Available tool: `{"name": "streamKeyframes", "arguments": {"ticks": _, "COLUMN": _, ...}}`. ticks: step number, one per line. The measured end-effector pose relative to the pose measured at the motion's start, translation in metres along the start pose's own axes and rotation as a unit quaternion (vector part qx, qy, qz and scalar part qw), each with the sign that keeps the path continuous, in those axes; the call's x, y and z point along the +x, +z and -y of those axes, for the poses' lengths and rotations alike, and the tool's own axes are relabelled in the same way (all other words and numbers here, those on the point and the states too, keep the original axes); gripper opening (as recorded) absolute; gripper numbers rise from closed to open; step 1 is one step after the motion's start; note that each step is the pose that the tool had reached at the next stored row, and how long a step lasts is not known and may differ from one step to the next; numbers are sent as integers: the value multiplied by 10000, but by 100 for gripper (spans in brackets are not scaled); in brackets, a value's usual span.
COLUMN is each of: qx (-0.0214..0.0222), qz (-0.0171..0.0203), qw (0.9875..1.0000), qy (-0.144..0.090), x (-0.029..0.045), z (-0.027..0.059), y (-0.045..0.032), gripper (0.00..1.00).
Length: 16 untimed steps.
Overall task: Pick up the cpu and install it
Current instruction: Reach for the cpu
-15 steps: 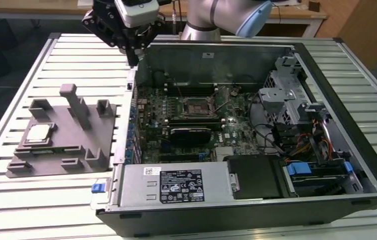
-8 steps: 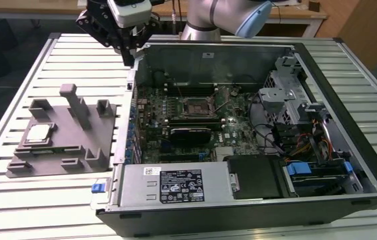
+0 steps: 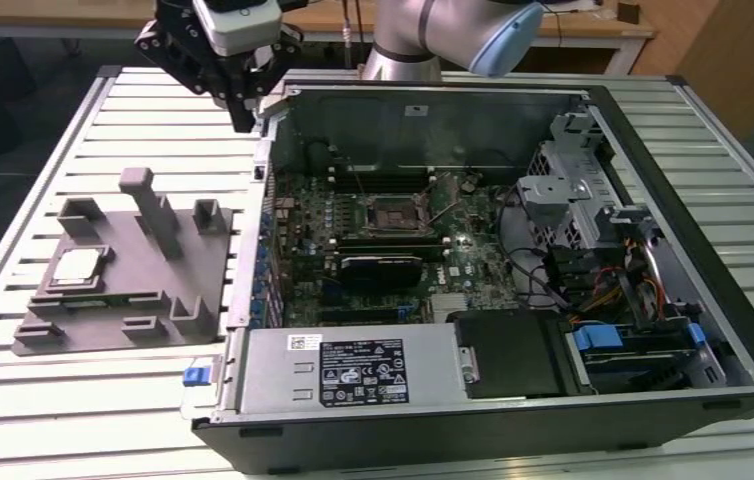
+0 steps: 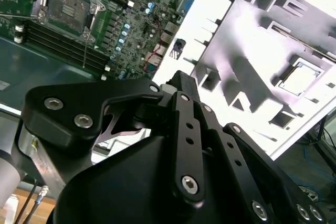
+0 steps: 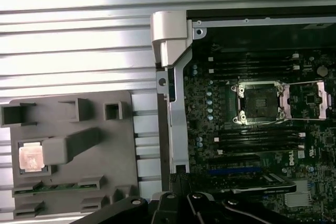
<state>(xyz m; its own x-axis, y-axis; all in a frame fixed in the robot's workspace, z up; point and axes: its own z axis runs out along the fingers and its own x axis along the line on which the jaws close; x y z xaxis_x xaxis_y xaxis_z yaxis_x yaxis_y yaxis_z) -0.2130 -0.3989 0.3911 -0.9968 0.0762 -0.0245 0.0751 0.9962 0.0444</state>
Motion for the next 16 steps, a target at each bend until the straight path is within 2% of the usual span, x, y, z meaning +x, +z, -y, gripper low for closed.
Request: {"name": "streamKeyframes", "arguments": {"ticks": 16, "qx": 0, "qz": 0, "qw": 10000, "qy": 0, "x": 230, "z": 18, "y": -1, "gripper": 11}}
